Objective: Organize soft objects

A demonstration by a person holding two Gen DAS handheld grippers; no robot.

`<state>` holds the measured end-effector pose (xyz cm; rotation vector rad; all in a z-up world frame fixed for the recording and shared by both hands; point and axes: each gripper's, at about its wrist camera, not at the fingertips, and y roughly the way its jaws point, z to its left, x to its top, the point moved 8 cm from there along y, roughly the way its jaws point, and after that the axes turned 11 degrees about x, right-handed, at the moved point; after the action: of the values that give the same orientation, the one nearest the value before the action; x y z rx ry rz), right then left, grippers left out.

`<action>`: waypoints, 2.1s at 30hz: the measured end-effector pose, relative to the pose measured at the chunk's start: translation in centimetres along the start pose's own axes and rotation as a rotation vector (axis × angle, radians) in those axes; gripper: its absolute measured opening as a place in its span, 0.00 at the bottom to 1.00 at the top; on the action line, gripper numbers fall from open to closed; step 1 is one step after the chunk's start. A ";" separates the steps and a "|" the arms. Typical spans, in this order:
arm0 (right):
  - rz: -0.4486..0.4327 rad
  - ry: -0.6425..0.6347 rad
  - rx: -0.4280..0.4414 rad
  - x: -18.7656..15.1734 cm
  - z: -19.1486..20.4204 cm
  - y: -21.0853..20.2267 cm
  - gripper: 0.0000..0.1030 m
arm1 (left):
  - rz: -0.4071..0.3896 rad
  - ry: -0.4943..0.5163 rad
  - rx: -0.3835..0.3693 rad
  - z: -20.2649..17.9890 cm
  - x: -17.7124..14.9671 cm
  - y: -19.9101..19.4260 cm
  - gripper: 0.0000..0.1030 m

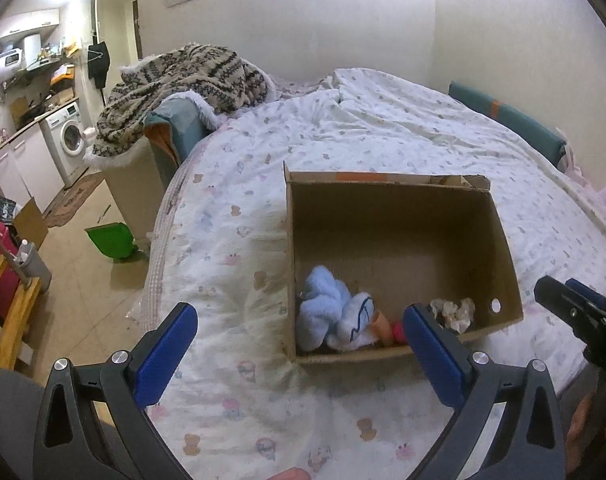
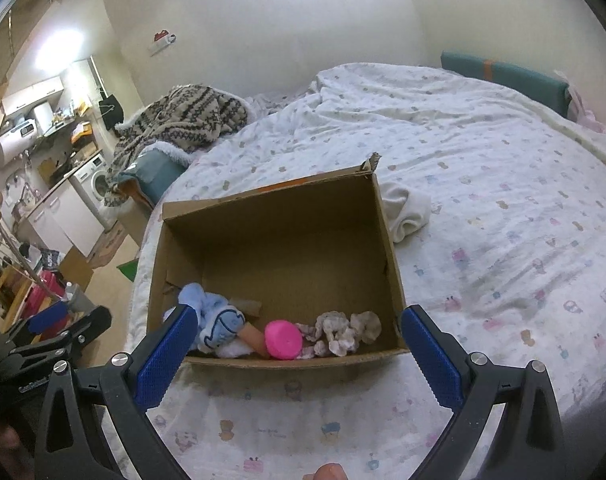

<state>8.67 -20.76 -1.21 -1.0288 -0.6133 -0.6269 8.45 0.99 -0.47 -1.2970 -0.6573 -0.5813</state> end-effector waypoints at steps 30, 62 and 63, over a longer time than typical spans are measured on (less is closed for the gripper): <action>0.055 -0.070 -0.060 -2.4 0.3 2.6 1.00 | 0.040 -0.036 -0.003 0.1 -2.3 1.4 0.99; 0.060 -0.074 -0.056 -2.6 0.5 2.9 1.00 | 0.053 -0.047 -0.012 -0.2 -2.4 1.5 0.99; 0.060 -0.075 -0.056 -2.6 0.5 2.9 1.00 | 0.052 -0.048 -0.014 -0.2 -2.3 1.5 0.99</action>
<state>8.99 -18.73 -4.54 -1.1236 -0.6308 -0.5573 7.95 1.12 -3.20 -1.3409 -0.6582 -0.5145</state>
